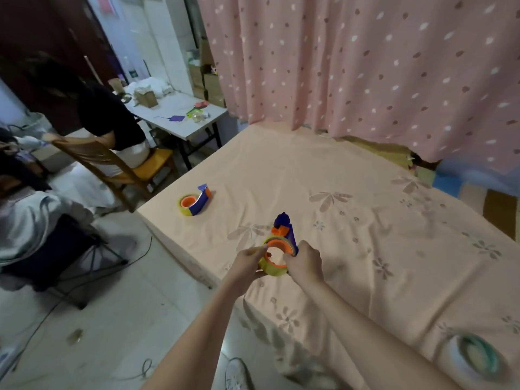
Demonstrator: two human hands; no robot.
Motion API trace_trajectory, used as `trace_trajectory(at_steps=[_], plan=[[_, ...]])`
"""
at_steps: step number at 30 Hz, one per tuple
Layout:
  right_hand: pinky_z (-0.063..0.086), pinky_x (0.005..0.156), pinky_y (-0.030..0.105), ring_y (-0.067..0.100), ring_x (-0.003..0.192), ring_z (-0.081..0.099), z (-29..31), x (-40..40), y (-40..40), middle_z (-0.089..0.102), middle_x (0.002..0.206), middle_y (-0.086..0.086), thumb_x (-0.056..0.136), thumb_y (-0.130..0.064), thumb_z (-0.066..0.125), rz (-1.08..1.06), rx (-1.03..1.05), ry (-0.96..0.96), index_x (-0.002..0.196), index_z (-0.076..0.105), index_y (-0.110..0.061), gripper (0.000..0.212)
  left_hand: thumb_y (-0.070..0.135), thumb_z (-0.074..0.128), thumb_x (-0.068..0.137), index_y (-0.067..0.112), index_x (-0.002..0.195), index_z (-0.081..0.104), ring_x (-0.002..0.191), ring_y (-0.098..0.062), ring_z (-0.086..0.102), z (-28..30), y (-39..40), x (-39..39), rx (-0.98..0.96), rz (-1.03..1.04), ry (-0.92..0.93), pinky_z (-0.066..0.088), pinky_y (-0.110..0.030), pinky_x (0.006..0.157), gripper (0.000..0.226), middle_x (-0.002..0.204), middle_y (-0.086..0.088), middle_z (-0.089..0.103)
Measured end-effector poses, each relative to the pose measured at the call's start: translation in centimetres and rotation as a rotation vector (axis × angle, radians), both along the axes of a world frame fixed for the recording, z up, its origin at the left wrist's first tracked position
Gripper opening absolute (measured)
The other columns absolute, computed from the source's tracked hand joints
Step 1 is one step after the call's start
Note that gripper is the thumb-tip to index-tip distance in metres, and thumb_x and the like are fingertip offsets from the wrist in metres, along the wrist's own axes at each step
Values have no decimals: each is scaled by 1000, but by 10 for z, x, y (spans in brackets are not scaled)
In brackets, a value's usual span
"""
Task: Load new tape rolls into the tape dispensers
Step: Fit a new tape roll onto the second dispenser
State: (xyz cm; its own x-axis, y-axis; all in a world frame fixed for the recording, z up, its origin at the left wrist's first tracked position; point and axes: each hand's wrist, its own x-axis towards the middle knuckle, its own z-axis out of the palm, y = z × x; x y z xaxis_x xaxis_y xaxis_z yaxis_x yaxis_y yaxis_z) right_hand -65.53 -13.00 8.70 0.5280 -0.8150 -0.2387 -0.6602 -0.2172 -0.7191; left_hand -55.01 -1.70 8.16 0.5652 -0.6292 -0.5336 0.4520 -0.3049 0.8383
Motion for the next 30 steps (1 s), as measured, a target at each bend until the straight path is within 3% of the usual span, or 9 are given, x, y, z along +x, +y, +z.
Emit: trace_trajectory(at_steps=[3,9,14,18,23,30], plan=[[49,59,32,27,71,62,-1,45,20,60,78,4,83,-22,66,-9,-8,9,84,54,-10,17,36,58,100,8,119,65,100,-26,71,-2,19,46,-19,-16,16,62,-32,80,35,117,-10,69],[61,69,46,32,73,68,-2,122,51,66,82,9,84,-21,64,-24,25,6,84,57,-9,14,35,60,99,2,123,64,98,-27,69,-3,52,119,-5,5,35,60,-34,82,41,118,-12,67],[61,68,45,31,71,69,-5,167,60,67,79,8,83,-23,63,-4,41,7,84,59,-12,11,36,62,97,5,111,68,98,-27,70,-3,65,166,1,-8,50,60,-36,86,34,110,-11,68],[61,69,45,31,73,69,-8,196,54,67,83,9,83,-25,67,-4,40,56,85,58,-8,19,38,62,97,8,112,67,103,-30,72,-5,62,194,29,-19,66,61,-37,85,34,111,-10,70],[61,68,46,33,72,69,-16,244,30,67,82,11,82,-22,68,2,45,54,86,59,-5,19,41,62,96,8,119,65,97,-27,71,-6,43,241,91,-58,29,60,-41,91,41,112,-11,70],[62,70,44,31,75,69,-22,309,-10,68,88,11,82,-21,69,13,80,35,90,60,-7,18,39,66,94,11,119,69,93,-22,71,3,7,314,166,-139,-39,62,-38,86,38,110,-6,70]])
